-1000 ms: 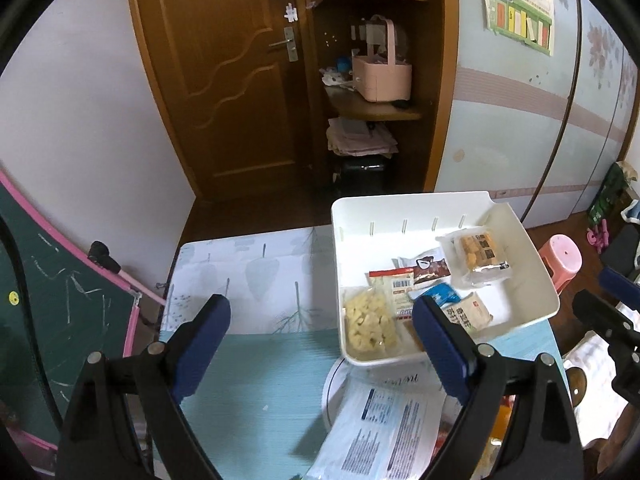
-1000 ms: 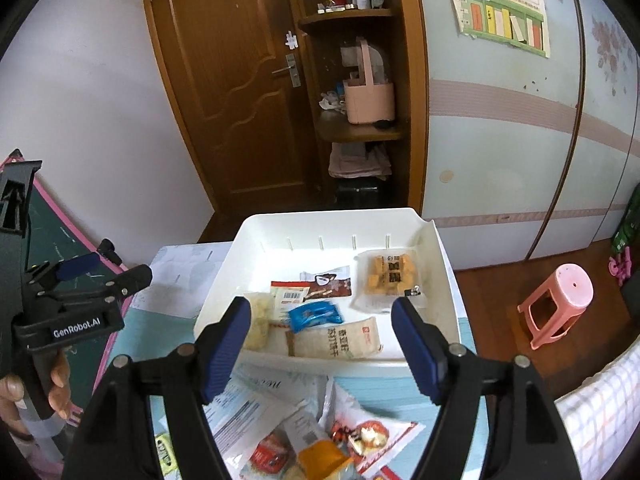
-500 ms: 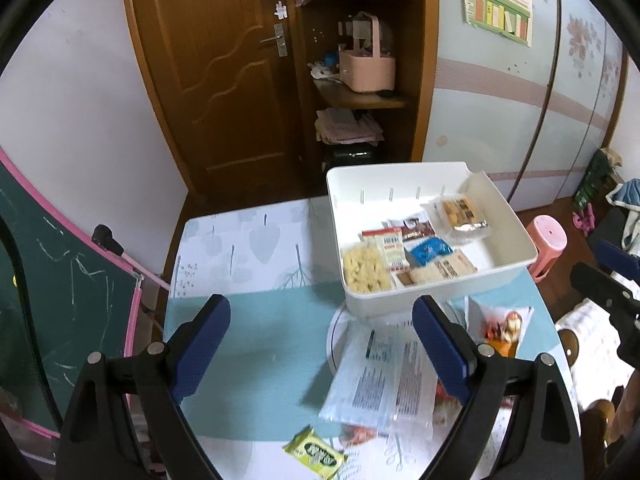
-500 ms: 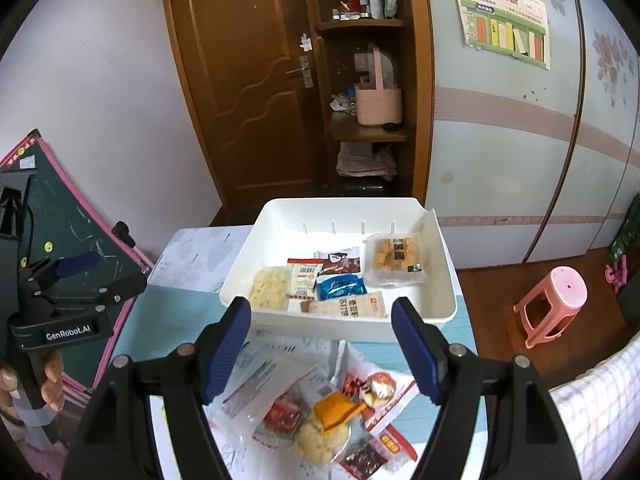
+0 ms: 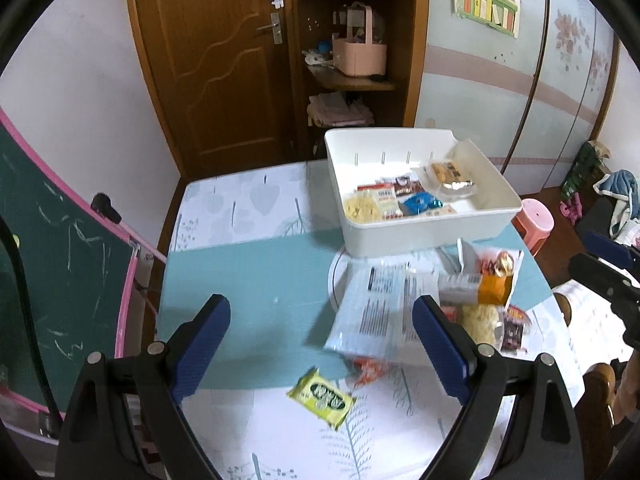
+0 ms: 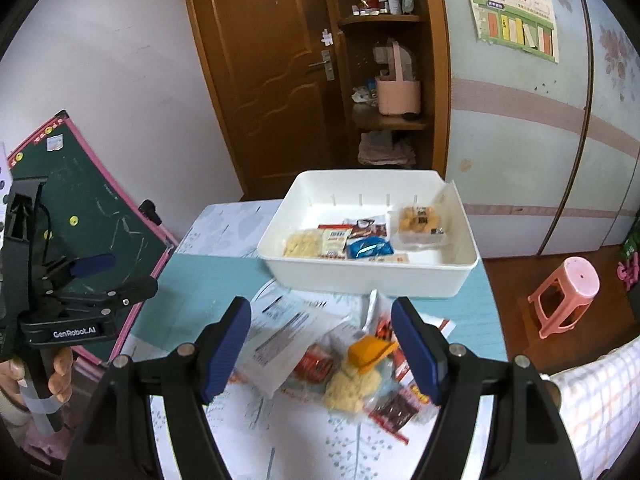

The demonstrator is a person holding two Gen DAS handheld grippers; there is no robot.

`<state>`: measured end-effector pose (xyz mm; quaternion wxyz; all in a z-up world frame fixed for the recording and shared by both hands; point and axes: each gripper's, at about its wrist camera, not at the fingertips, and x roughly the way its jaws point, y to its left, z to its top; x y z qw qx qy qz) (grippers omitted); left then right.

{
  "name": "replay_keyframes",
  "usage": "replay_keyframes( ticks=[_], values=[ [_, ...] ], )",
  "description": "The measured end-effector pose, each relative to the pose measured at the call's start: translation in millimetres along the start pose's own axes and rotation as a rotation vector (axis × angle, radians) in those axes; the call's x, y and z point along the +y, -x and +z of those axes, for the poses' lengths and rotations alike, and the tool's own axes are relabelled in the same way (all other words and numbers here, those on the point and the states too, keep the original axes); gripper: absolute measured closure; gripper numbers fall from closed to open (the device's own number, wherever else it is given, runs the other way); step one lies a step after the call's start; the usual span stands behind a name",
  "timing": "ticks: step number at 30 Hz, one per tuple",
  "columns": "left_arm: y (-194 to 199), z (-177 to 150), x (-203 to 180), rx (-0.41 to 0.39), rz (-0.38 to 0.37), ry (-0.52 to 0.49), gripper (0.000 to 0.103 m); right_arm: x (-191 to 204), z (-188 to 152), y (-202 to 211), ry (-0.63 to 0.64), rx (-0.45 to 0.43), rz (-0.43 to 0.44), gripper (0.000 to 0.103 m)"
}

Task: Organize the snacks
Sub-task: 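Move both tools back toward the remaining snacks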

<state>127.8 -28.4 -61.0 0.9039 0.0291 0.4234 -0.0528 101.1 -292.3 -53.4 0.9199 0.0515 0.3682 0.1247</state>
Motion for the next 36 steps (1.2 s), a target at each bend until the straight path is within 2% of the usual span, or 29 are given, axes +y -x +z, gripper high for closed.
replay_keyframes(
  ticks=[10, 17, 23, 26, 29, 36],
  values=[
    [-19.2, -46.4, 22.6, 0.068, -0.009, 0.045, 0.011, -2.5, -41.4, 2.2, -0.012, 0.039, 0.03, 0.03],
    [-50.6, -74.8, 33.8, 0.15, -0.029, 0.065, 0.011, -2.0, -67.6, -17.6, 0.02, 0.092, 0.015, 0.03],
    [-85.5, -96.8, 24.3, 0.231, -0.06, 0.009, 0.011, -13.4, -92.2, -50.1, -0.02, 0.171, 0.029, 0.03],
    [-101.3, -106.5, 13.7, 0.263, -0.078, -0.042, 0.011, -25.7, -101.2, -65.1, -0.073, 0.196, 0.069, 0.03],
    [-114.7, -115.0, 3.0, 0.282, -0.082, -0.102, 0.011, -39.9, -104.6, -73.7, -0.134, 0.201, 0.095, 0.03],
    [-134.8, -121.9, -9.1, 0.298, -0.084, -0.189, 0.011, -69.0, -108.9, -74.9, -0.178, 0.198, 0.066, 0.03]
  ],
)
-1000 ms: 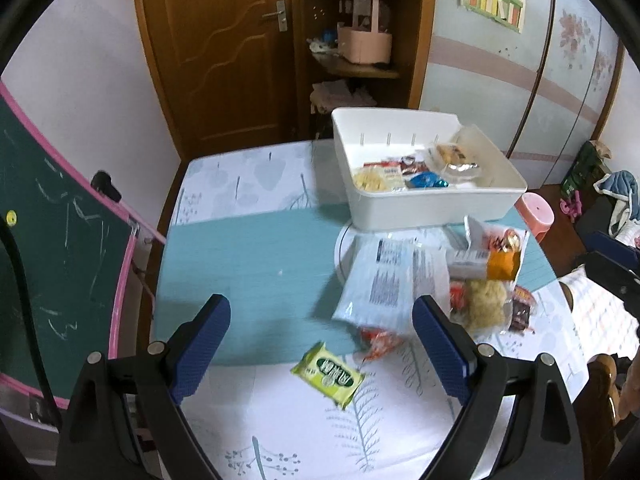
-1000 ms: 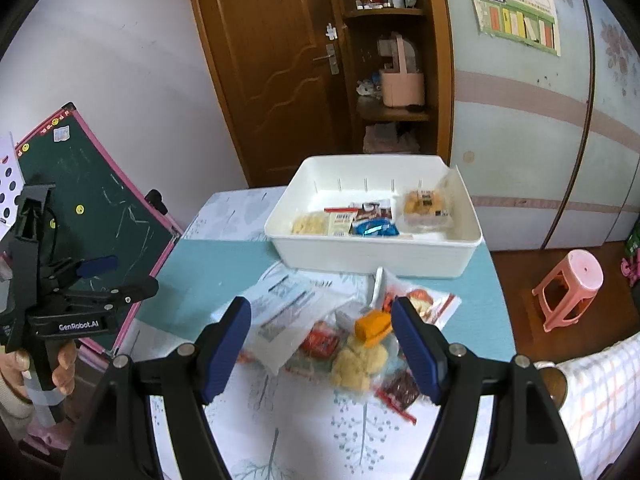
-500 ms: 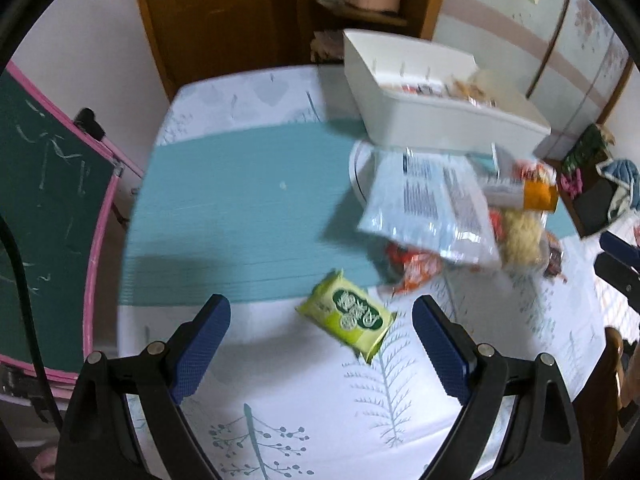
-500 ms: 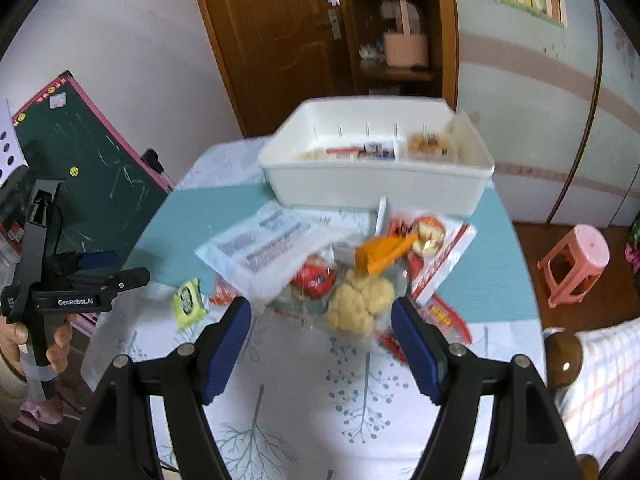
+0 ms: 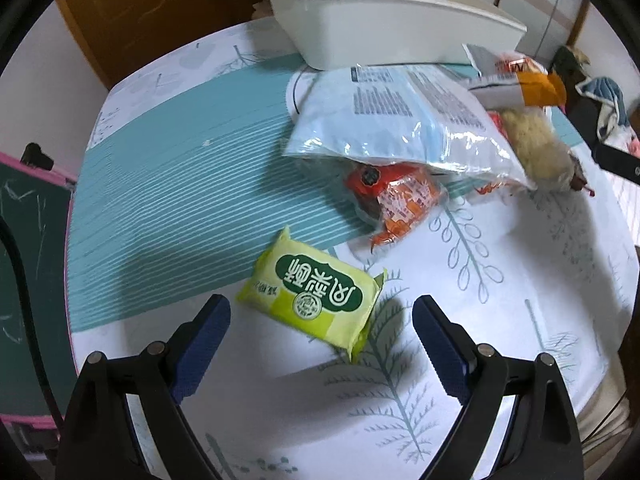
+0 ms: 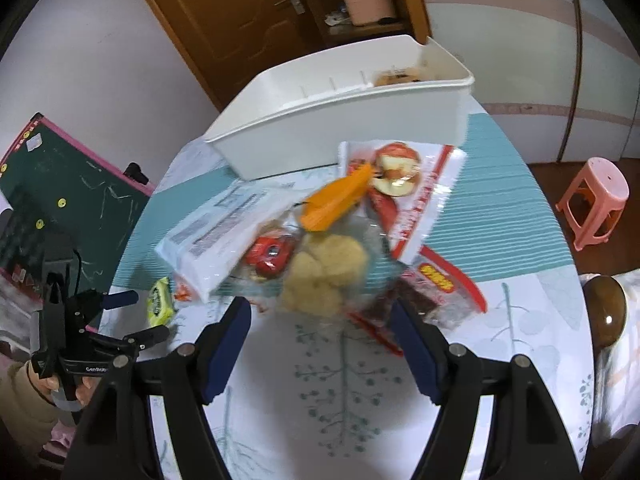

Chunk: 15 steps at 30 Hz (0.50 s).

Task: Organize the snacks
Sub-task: 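Move both tools back toward the remaining snacks, then grasp green-yellow packet with left tool while right tool grasps dark jerky pack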

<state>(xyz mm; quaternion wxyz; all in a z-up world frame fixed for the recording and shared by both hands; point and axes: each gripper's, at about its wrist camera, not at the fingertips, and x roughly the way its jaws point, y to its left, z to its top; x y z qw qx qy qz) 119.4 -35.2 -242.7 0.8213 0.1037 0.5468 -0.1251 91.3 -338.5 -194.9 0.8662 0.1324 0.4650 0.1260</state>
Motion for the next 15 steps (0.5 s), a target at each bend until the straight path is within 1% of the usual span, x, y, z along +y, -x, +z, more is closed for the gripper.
replay_keyframes(
  ticks=[4, 8, 10, 12, 15],
  values=[
    [-8.0, 1.5, -2.3, 0.007, -0.011, -0.023, 0.012, -13.1, -0.4, 7.9, 0.006, -0.019, -0.036, 0.03],
    [-11.4, 5.2, -0.8, -0.006, -0.02, -0.036, 0.016, -25.8, -1.4, 7.0, 0.016, -0.017, -0.099, 0.03],
    [-12.0, 7.2, 1.5, -0.012, -0.027, -0.033, 0.02, -34.3, -1.6, 1.0, -0.005, 0.001, -0.117, 0.03],
    [-11.5, 7.4, 1.9, -0.013, -0.039, -0.034, 0.025, -42.4, -1.7, -4.5, -0.038, 0.014, -0.115, 0.03],
    [-12.5, 9.3, 1.4, -0.014, -0.045, -0.036, 0.028, -50.4, -2.3, -13.4, -0.096, 0.037, -0.122, 0.03]
  ],
)
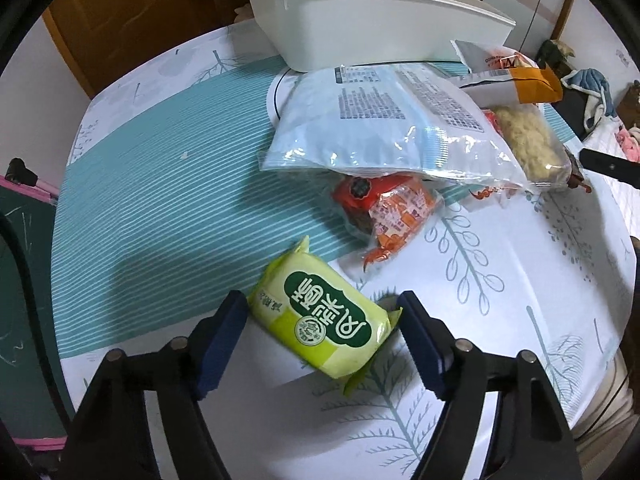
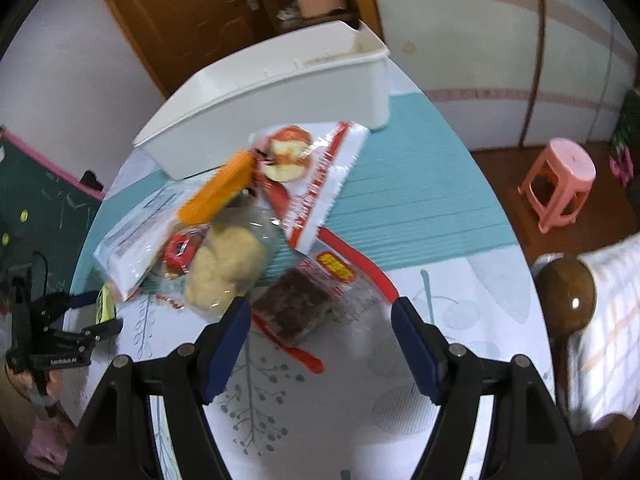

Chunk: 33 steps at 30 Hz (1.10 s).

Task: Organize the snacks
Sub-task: 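Grasp green-yellow packet with left tool while right tool grasps dark jerky pack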

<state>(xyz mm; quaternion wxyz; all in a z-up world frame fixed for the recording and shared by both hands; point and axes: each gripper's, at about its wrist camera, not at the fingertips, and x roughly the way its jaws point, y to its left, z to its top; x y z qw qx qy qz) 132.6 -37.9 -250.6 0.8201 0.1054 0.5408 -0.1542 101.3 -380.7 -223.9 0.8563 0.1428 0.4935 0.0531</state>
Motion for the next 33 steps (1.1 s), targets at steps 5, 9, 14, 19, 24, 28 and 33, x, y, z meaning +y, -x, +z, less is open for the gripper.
replay_keyframes(
  ticks=[5, 9, 14, 19, 24, 28, 33],
  values=[
    [0.1, -0.6, -0.9, 0.0, 0.003, -0.001, 0.028, 4.4, 1.3, -18.3, -0.05, 0.037, 0.005, 0.03],
    [0.1, 0.1, -0.4, 0.0, 0.004, -0.002, 0.028, 17.1, 4.1, -23.8, -0.031, 0.02, -0.041, 0.03],
    [0.8, -0.5, -1.0, 0.0, 0.006, -0.002, 0.028, 31.1, 5.1, -30.7, 0.044, 0.011, -0.121, 0.03],
    [1.7, -1.9, -2.0, -0.004, 0.005, 0.002, 0.031, 46.1, -3.8, -35.7, 0.17, 0.004, -0.212, 0.035],
    [7.2, -7.1, -5.6, -0.019, -0.004, -0.013, 0.047, 46.2, -12.5, -28.5, 0.196, -0.005, -0.203, 0.05],
    [11.0, -11.9, -8.0, -0.028, 0.014, -0.01, 0.05, 44.8, -23.8, -19.8, 0.186, -0.003, -0.176, 0.056],
    [20.3, -18.1, -9.1, -0.041, 0.011, 0.021, 0.051, 37.3, -32.7, -7.5, 0.147, 0.003, -0.119, 0.058]
  ],
)
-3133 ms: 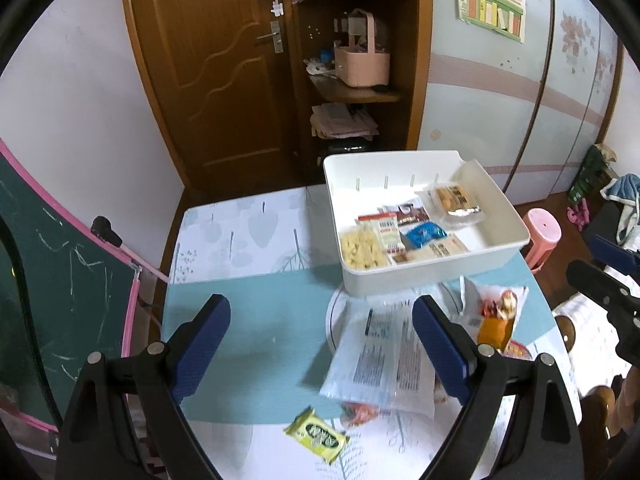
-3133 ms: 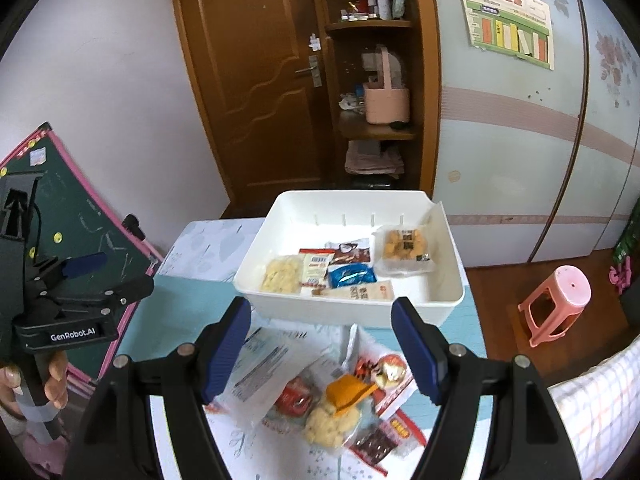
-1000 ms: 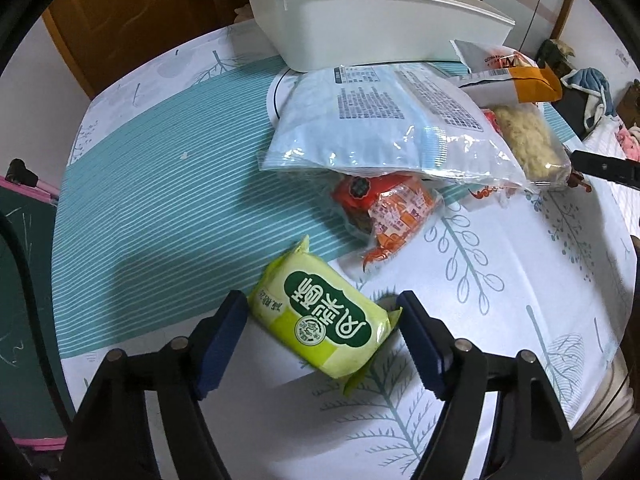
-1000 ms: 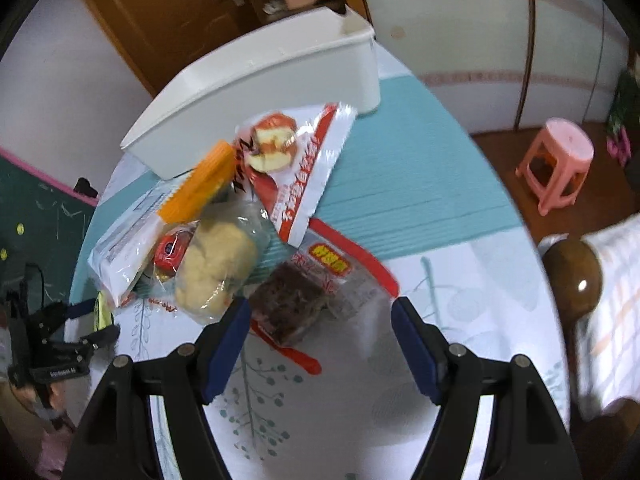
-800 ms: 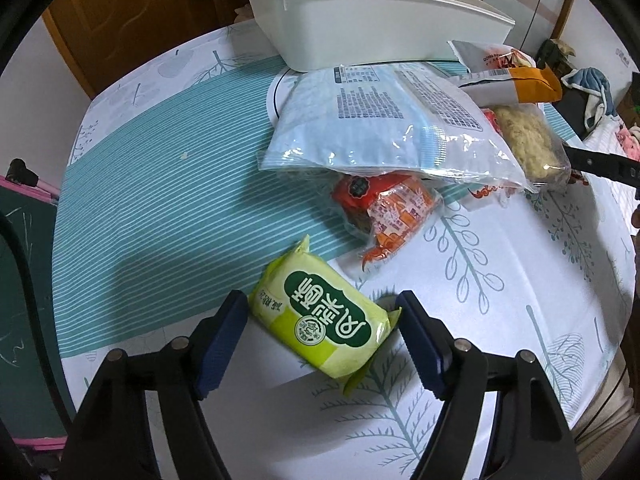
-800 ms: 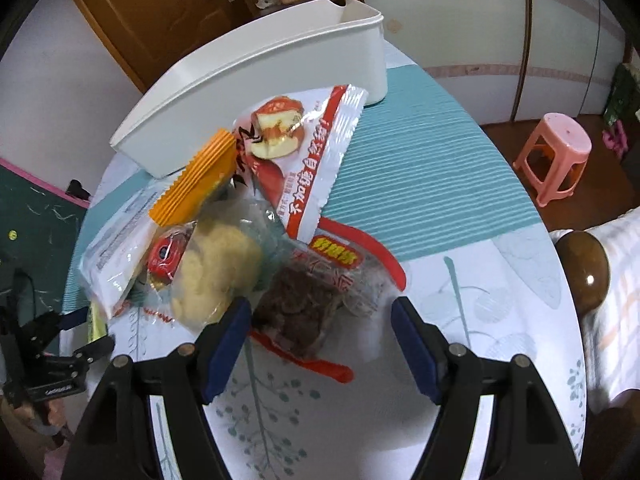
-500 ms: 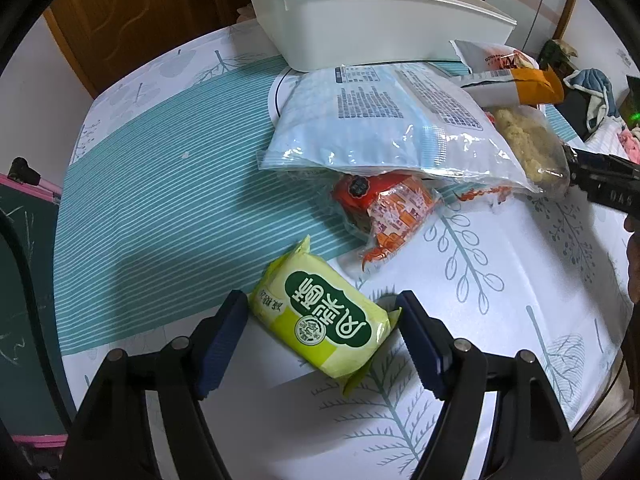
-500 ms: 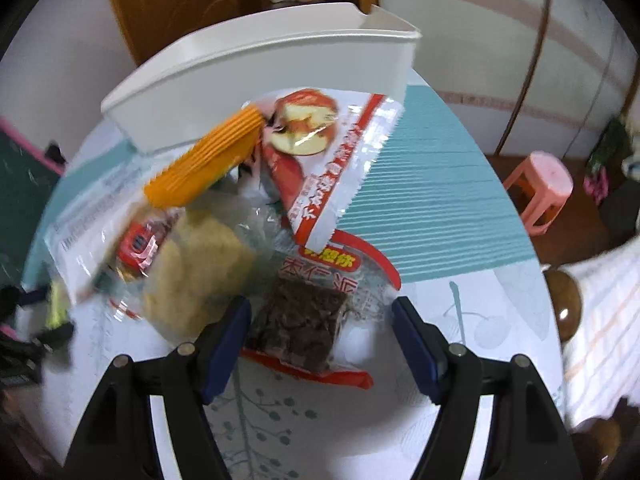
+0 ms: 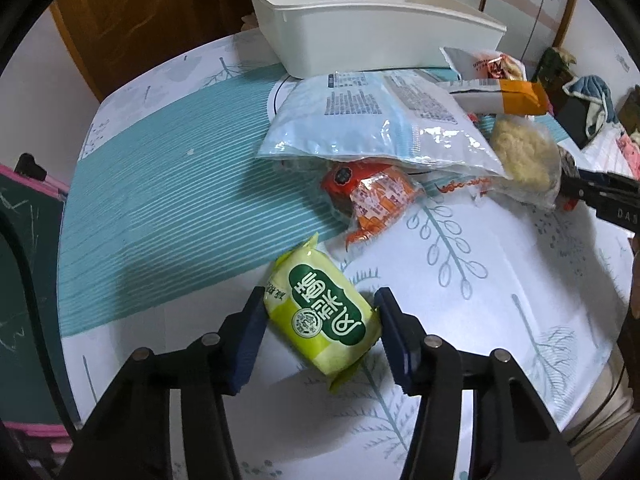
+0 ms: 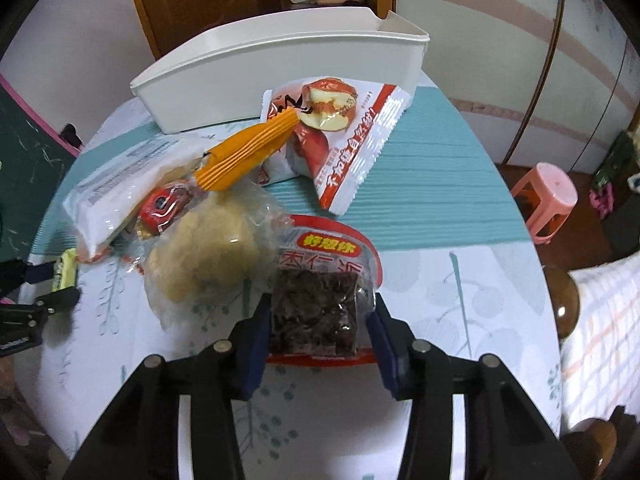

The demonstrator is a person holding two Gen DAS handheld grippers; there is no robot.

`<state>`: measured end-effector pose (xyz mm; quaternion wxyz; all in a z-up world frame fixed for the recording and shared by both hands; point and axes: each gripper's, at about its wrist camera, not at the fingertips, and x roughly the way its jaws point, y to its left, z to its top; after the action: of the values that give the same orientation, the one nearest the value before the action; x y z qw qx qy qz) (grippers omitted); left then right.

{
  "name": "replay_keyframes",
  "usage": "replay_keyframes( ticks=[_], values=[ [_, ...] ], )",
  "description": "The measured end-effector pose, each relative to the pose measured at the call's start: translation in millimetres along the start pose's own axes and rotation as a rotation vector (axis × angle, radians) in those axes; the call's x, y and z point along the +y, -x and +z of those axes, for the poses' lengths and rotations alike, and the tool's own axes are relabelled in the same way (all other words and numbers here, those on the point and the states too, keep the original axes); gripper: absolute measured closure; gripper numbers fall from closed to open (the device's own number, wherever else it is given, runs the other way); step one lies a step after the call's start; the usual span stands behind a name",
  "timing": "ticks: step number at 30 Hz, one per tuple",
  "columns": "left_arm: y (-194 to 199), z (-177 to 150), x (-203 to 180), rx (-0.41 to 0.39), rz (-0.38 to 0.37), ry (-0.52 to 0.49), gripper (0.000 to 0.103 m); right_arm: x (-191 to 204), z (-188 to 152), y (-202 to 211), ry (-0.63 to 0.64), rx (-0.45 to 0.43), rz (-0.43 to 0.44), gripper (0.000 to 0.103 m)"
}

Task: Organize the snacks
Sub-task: 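Carry both packs into the white tray and open both tools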

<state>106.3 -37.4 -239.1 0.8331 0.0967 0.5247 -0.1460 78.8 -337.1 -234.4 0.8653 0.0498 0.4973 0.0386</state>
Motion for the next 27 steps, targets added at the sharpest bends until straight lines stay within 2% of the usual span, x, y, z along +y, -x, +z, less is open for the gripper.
replay_keyframes(
  ticks=[5, 13, 21, 27],
  values=[
    [24.3, -5.5, -5.5, -0.031, -0.028, 0.03, 0.051, -3.4, -6.1, 15.7, -0.036, -0.01, 0.059, 0.058],
    [74.7, -0.2, -23.1, -0.111, -0.071, 0.015, 0.051, 4.7, -7.8, 63.7, -0.032, -0.101, 0.129, 0.058],
    [133.6, 39.6, -30.0, -0.227, -0.069, -0.009, 0.051, 15.2, 23.5, 119.6, 0.016, -0.256, 0.181, 0.058],
    [174.4, 86.0, -25.6, -0.321, -0.018, -0.029, 0.051, 21.9, 67.0, 150.9, 0.06, -0.354, 0.185, 0.058]
  ],
)
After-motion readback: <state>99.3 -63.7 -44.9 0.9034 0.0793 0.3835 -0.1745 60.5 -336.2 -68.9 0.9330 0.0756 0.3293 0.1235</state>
